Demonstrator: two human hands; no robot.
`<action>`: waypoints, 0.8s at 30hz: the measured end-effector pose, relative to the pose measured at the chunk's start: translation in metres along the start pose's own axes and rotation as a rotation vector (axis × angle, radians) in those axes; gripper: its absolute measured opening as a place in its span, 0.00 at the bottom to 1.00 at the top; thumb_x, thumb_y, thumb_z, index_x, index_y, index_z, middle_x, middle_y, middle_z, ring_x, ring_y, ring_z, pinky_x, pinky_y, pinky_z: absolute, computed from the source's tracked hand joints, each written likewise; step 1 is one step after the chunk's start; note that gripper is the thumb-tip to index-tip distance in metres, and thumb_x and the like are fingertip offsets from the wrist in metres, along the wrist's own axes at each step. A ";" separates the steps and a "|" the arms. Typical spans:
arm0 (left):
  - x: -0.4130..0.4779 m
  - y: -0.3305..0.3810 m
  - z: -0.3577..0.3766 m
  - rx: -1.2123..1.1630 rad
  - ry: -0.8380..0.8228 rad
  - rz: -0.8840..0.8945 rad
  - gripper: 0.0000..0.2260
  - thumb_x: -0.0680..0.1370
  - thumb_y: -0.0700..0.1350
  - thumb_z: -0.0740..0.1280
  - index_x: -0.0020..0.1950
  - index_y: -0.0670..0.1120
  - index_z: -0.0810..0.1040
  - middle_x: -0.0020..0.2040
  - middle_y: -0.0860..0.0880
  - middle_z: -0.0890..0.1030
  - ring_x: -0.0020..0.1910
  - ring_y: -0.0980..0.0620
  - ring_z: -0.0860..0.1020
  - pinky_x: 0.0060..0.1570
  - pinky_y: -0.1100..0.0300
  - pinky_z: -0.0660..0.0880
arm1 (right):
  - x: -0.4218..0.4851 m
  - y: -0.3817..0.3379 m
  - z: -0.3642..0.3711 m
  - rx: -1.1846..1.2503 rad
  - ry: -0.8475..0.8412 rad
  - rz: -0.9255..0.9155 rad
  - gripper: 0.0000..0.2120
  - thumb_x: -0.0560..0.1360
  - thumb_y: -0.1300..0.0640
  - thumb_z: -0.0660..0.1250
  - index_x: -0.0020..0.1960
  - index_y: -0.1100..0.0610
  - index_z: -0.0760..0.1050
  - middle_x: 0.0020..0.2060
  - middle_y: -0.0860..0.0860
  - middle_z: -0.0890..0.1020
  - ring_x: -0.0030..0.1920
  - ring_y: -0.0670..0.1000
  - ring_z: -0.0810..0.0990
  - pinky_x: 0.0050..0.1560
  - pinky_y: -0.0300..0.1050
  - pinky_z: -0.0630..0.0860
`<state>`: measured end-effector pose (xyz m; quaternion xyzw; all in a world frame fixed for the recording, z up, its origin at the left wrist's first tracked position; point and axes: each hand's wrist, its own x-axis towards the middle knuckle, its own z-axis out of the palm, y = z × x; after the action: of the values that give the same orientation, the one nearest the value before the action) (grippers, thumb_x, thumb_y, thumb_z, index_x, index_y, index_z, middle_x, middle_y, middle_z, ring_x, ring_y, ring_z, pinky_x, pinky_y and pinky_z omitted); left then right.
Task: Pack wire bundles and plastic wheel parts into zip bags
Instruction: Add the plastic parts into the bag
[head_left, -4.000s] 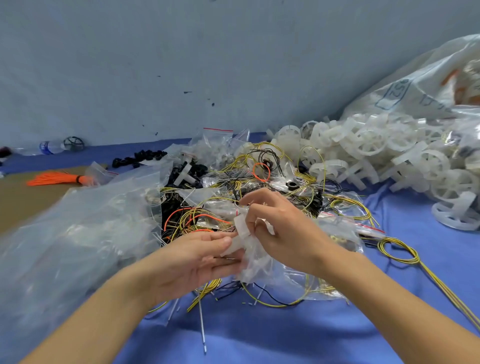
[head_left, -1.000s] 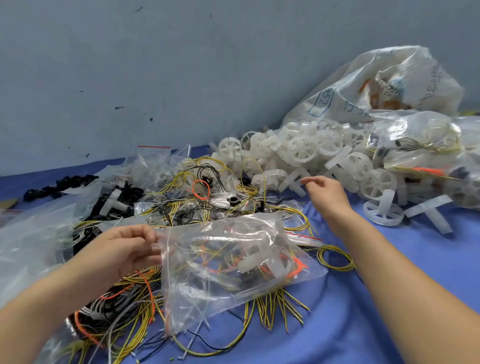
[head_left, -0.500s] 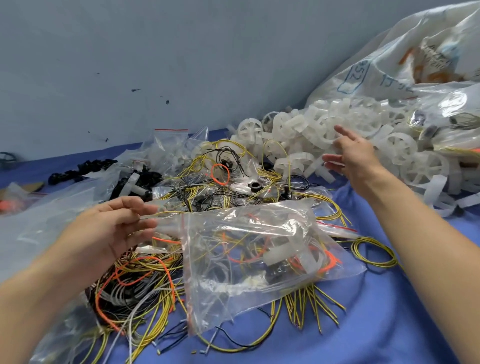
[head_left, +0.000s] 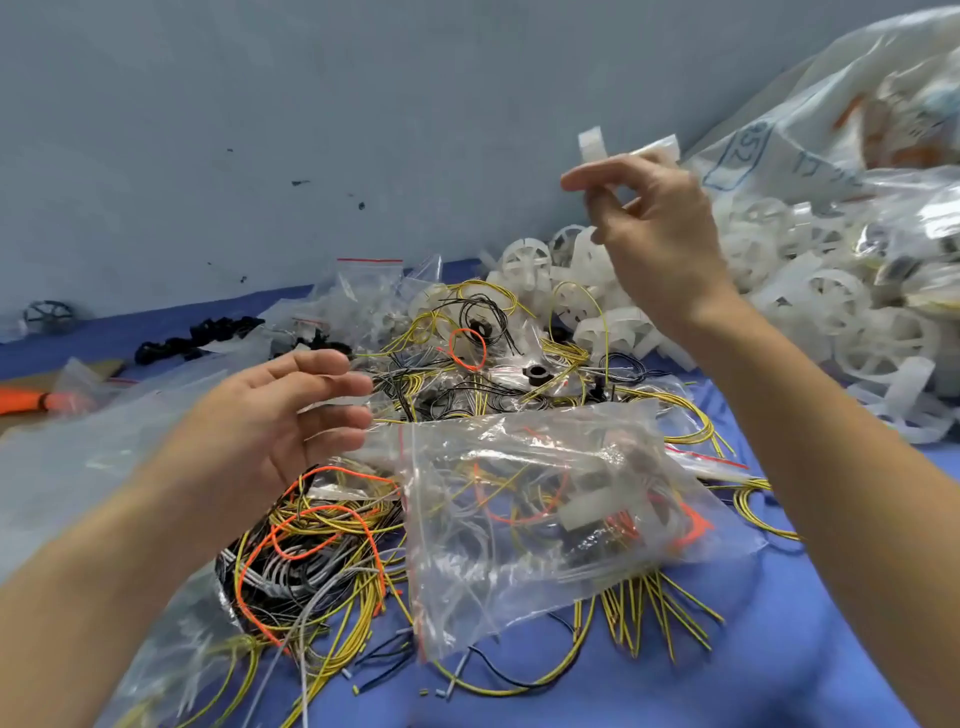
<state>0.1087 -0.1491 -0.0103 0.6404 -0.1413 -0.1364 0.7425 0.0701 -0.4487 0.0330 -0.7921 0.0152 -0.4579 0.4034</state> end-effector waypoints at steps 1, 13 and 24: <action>-0.004 0.006 0.005 -0.033 -0.022 0.019 0.10 0.80 0.37 0.58 0.46 0.44 0.78 0.39 0.45 0.84 0.31 0.50 0.82 0.27 0.62 0.79 | -0.005 -0.023 0.005 0.020 -0.083 -0.072 0.11 0.78 0.60 0.65 0.49 0.47 0.82 0.48 0.46 0.78 0.41 0.45 0.80 0.46 0.39 0.74; -0.065 0.028 -0.006 0.016 -0.144 0.085 0.20 0.68 0.62 0.73 0.47 0.46 0.82 0.41 0.43 0.80 0.35 0.50 0.80 0.31 0.56 0.79 | -0.107 -0.130 0.037 -0.232 -0.677 -0.458 0.06 0.77 0.61 0.65 0.46 0.50 0.76 0.45 0.42 0.76 0.39 0.47 0.74 0.41 0.47 0.70; -0.070 0.005 -0.043 0.278 0.040 -0.047 0.20 0.69 0.55 0.71 0.45 0.38 0.81 0.45 0.37 0.84 0.39 0.49 0.83 0.37 0.60 0.81 | -0.129 -0.090 0.033 -0.305 -0.604 -0.520 0.14 0.82 0.61 0.57 0.62 0.49 0.75 0.55 0.46 0.78 0.49 0.48 0.78 0.48 0.43 0.71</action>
<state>0.0605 -0.0820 -0.0139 0.7428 -0.1289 -0.1199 0.6460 -0.0112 -0.3166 -0.0090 -0.9187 -0.2362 -0.2845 0.1389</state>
